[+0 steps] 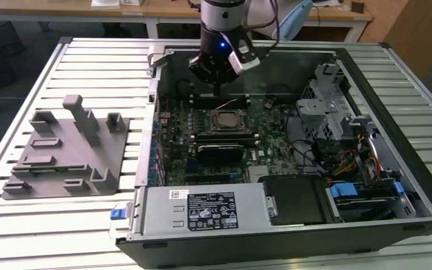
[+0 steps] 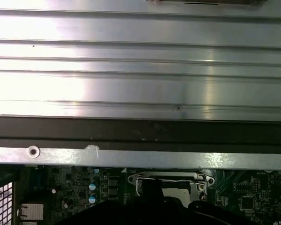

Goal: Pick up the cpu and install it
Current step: 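Install the first cpu locking lever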

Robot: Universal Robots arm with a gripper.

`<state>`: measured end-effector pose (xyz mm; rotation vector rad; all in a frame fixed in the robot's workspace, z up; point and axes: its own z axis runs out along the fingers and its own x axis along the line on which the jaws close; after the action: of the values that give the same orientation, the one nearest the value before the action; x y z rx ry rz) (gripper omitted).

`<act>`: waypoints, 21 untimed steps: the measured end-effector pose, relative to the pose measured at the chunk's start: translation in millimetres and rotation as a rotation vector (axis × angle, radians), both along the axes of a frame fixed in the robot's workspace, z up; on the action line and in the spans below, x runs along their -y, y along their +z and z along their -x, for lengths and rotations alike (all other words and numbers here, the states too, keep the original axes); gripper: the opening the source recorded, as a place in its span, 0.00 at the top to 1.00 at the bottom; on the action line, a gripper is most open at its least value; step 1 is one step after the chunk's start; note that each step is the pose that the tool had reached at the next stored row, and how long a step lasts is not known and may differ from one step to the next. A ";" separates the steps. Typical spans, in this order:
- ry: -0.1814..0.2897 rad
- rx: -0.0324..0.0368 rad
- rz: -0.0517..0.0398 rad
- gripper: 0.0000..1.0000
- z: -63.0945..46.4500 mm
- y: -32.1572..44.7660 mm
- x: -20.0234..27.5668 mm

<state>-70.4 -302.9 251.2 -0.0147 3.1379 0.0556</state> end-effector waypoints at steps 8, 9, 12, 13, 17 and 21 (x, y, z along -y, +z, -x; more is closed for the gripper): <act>0.000 0.0000 -0.0303 0.89 -3.8 -10.5 1.4; -0.001 0.0002 -0.0309 0.89 -4.1 -11.3 1.5; -0.005 0.0002 -0.0305 0.89 -5.1 -13.2 1.5; -0.005 0.0002 -0.0299 0.89 -5.9 -13.8 1.5; -0.007 0.0002 -0.0292 0.89 -12.2 -16.7 1.5; -0.007 0.0003 -0.0302 0.89 -18.6 -21.1 1.5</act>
<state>-51.7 -304.4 230.2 -0.0039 3.1362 0.1031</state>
